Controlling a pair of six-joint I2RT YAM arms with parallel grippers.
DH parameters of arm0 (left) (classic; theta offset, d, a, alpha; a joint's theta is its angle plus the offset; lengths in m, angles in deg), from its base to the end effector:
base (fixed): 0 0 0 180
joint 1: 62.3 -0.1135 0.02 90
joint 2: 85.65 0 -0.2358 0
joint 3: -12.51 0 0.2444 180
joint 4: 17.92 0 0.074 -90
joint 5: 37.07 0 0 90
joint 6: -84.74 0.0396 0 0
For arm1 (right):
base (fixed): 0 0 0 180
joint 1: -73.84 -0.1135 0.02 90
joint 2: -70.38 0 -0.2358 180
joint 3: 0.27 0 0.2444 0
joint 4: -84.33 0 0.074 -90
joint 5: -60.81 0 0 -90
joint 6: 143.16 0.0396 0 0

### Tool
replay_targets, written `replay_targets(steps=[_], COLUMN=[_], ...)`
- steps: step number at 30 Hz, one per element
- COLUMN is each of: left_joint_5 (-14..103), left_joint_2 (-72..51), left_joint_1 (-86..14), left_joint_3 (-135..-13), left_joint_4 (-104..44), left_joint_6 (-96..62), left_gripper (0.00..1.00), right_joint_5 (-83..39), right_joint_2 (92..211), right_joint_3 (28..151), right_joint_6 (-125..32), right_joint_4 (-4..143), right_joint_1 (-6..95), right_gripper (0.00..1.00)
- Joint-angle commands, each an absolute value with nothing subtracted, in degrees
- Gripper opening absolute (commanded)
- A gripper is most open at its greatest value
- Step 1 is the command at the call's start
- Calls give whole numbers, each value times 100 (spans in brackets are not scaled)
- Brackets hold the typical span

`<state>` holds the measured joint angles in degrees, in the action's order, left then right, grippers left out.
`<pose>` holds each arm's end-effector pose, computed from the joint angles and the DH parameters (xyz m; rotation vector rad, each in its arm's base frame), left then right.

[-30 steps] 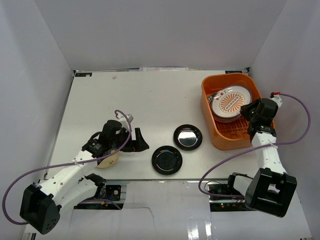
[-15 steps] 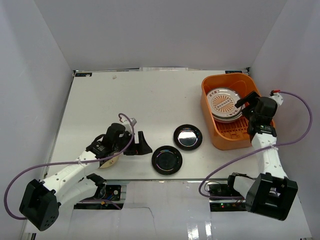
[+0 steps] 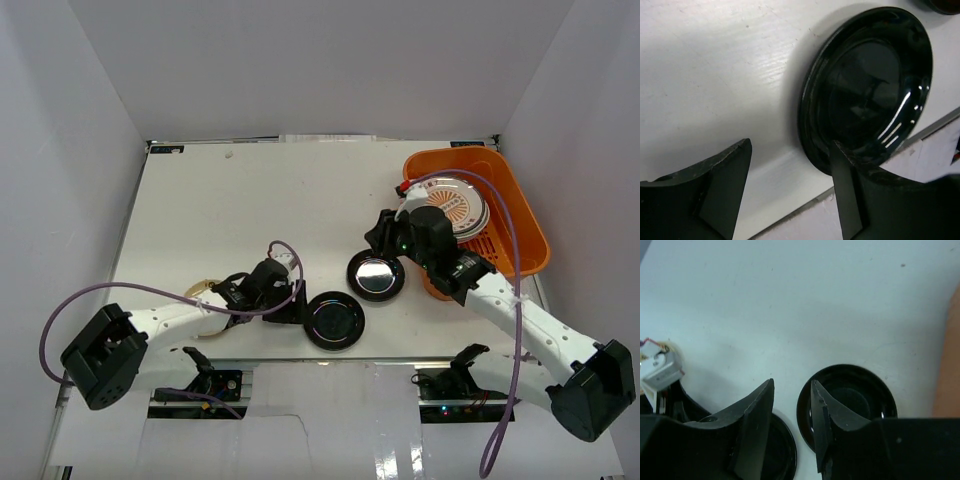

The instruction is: Place the plates into the plastic bin on the countertop

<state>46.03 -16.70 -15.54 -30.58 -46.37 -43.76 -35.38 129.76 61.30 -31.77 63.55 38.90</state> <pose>0.1482 -0.1645 0.1349 0.2445 2.6651 -0.7021 0.2087 0.1406 0.2896 -0.1534 1.9274 0.5633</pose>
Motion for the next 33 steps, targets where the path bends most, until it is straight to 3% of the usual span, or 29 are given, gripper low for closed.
replay_targets(steps=[1,5,7,10,14,15,16,21,29,33], left_joint_5=[5038,4959,4888,4941,5204,5292,5536,6047,7136,7751], left_joint_2=[-1499,-1069,-893,-787,-822,-892,-927,-1612,-3596,-4326], left_joint_1=[-1520,-1484,-1476,-1476,-1476,-1476,-1476,-1476,-1651,-1940], left_joint_3=[-3114,-3211,-3220,-3228,-3246,-3264,-3272,-3430,-4010,-4239], left_joint_4=[-4365,-4092,-3969,-3942,-4056,-4109,-4231,-4723,-6016,-6341], left_joint_6=[-4393,-4411,-4411,-4402,-4393,-4402,-4402,-4376,-4366,-4358], left_gripper=[72,65,61,48,19,5,0,0,0,0], right_joint_5=[-3902,-4043,-4053,-4193,-4378,-4334,-4273,-3649,-4088,-4106], right_joint_2=[12962,13137,13278,13681,13902,13911,13911,13947,13753,13604], right_joint_3=[5913,5675,5631,5648,5622,5613,5570,5692,6702,6669], right_joint_6=[-3426,-3444,-3558,-3760,-3813,-3813,-3813,-3734,-3734,-3322], right_joint_4=[6273,6011,5878,5624,5588,5675,5745,6141,6177,6299], right_joint_1=[3377,3131,3043,2823,2638,2638,2638,2621,2638,2647], right_gripper=[41,43,49,62,73,75,76,76,75,63])
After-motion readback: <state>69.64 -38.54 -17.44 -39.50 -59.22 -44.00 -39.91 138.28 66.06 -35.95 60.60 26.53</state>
